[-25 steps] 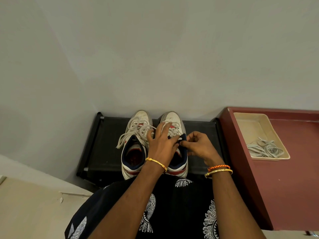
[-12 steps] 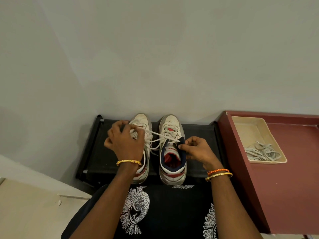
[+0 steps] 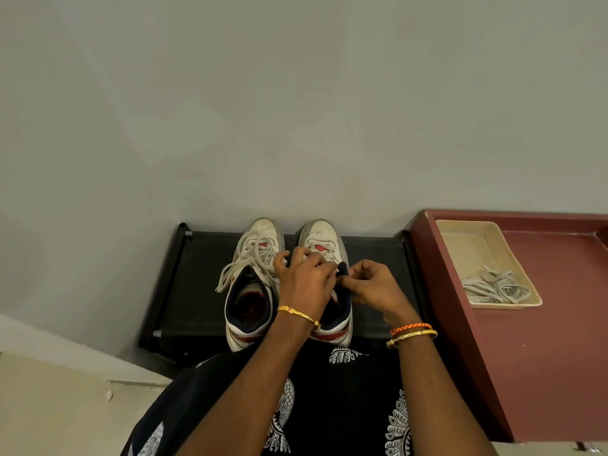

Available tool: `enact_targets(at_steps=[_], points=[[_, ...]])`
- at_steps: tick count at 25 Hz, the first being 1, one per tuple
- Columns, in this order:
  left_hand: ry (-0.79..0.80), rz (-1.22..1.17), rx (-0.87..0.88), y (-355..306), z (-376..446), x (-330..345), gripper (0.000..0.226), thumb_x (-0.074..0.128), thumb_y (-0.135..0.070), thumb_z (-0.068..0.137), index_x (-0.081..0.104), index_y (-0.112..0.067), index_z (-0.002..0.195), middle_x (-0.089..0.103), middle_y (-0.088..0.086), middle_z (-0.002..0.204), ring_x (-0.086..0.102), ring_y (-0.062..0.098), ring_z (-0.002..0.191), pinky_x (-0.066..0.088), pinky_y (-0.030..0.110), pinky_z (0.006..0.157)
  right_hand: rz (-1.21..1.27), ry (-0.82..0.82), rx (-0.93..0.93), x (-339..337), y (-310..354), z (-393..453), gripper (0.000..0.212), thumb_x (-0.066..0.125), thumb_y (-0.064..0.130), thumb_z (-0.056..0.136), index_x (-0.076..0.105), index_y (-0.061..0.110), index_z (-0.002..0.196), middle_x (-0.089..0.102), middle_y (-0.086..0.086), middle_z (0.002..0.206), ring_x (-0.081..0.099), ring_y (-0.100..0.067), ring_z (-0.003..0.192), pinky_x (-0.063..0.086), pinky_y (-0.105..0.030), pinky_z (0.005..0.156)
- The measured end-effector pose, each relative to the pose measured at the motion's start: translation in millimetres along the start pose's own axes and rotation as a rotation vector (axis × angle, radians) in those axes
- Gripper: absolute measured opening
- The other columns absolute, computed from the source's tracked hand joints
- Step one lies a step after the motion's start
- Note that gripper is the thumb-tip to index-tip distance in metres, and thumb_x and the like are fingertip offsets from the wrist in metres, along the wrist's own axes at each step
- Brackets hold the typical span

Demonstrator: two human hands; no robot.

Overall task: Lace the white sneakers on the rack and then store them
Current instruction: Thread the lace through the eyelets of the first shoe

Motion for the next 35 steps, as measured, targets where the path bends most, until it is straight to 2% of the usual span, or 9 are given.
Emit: enact_targets(at_steps=[8, 10, 14, 18, 22, 25, 27, 31, 35], points=[[-0.38, -0.118, -0.453, 90.2, -18.7, -74.1, 0.025, 0.046, -0.036, 0.081, 0.063, -0.017, 0.08, 0.06, 0.001, 0.082, 0.053, 0.02, 0.086, 0.024, 0.037, 0.084, 0.04, -0.011, 0.022, -1.2, -1.6, 0.9, 0.019, 0.073, 0.006, 0.079, 0.054, 0.01, 0.078, 0.063, -0.007, 0.081, 0.065, -0.019, 0.076, 0.058, -0.031, 0.062], [-0.337, -0.183, -0.505, 100.3, -20.8, -70.3, 0.031, 0.042, -0.037, 0.081, 0.063, -0.015, 0.085, 0.061, 0.003, 0.086, 0.054, 0.024, 0.092, 0.022, 0.038, 0.086, 0.031, -0.006, 0.021, -0.1, -0.5, 0.3, 0.018, 0.072, 0.006, 0.079, 0.055, 0.01, 0.079, 0.064, -0.008, 0.083, 0.065, -0.019, 0.077, 0.058, -0.031, 0.063], [-0.1, -0.188, -0.458, 69.4, -13.5, -41.5, 0.053, 0.065, -0.028, 0.072, 0.052, -0.019, 0.123, 0.046, 0.01, 0.127, 0.037, 0.029, 0.123, 0.024, 0.051, 0.098, 0.01, -0.028, 0.0, -0.5, 2.3, 0.0, 0.022, 0.072, 0.006, 0.079, 0.056, 0.011, 0.094, 0.063, -0.008, 0.087, 0.064, -0.018, 0.077, 0.056, -0.029, 0.059], [0.078, 0.026, -0.203, 18.2, -14.0, -14.5, 0.041, 0.073, -0.04, 0.055, 0.063, -0.021, 0.09, 0.051, 0.008, 0.107, 0.036, 0.027, 0.11, 0.039, 0.054, 0.086, -0.324, -0.051, -0.309, 9.7, 33.2, -3.1, 0.033, 0.069, 0.006, 0.081, 0.061, 0.023, 0.108, 0.052, 0.001, 0.099, 0.054, -0.008, 0.085, 0.046, -0.009, 0.069], [0.042, 0.106, -0.332, 22.4, -23.0, -13.4, 0.043, 0.079, -0.038, 0.056, 0.065, -0.018, 0.091, 0.051, 0.012, 0.115, 0.036, 0.029, 0.115, 0.042, 0.053, 0.085, -0.651, -0.081, -0.407, 29.0, 37.8, -0.9, 0.024, 0.067, 0.022, 0.085, 0.067, 0.019, 0.109, 0.046, -0.002, 0.118, 0.039, -0.017, 0.115, 0.043, -0.031, 0.095], [-0.043, 0.075, -0.461, 40.9, -27.1, -26.1, 0.056, 0.071, -0.04, 0.064, 0.059, -0.012, 0.112, 0.043, 0.017, 0.132, 0.025, 0.032, 0.127, 0.034, 0.056, 0.093, -0.751, -0.125, -0.432, 34.7, 41.4, -2.0, 0.024, 0.066, 0.031, 0.086, 0.068, 0.021, 0.107, 0.045, -0.002, 0.125, 0.036, -0.019, 0.119, 0.041, -0.04, 0.098], [-0.026, 0.099, -0.387, 43.1, -26.2, -24.1, 0.048, 0.072, -0.043, 0.062, 0.063, -0.016, 0.101, 0.045, 0.017, 0.132, 0.023, 0.034, 0.131, 0.024, 0.057, 0.097, -0.761, -0.153, -0.455, 35.8, 45.6, -3.3, 0.021, 0.067, 0.03, 0.085, 0.07, 0.02, 0.104, 0.045, -0.003, 0.127, 0.036, -0.02, 0.12, 0.041, -0.04, 0.098], [0.164, 0.127, -0.225, 32.5, -20.0, -8.2, 0.029, 0.056, -0.045, 0.085, 0.067, -0.022, 0.1, 0.064, 0.002, 0.107, 0.051, 0.023, 0.115, 0.014, 0.044, 0.102, -0.776, -0.196, -0.476, 34.8, 48.8, -6.4, 0.013, 0.066, 0.026, 0.085, 0.072, 0.019, 0.094, 0.044, -0.003, 0.131, 0.038, -0.02, 0.12, 0.039, -0.038, 0.097], [0.2, 0.01, -0.32, 34.2, -24.1, 1.4, 0.031, 0.045, -0.036, 0.093, 0.065, -0.015, 0.102, 0.065, 0.003, 0.1, 0.061, 0.024, 0.094, 0.031, 0.037, 0.093, -0.58, -0.331, -0.456, 16.1, 50.1, -9.9, 0.004, 0.073, 0.024, 0.078, 0.072, 0.02, 0.077, 0.046, 0.002, 0.13, 0.045, -0.016, 0.114, 0.041, -0.038, 0.093]])
Point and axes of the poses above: each hand's wrist, its own z-axis towards the middle knuckle, its own x-axis out of the palm, y = z × x, the point moved 9 cm from there along z, towards the middle knuckle
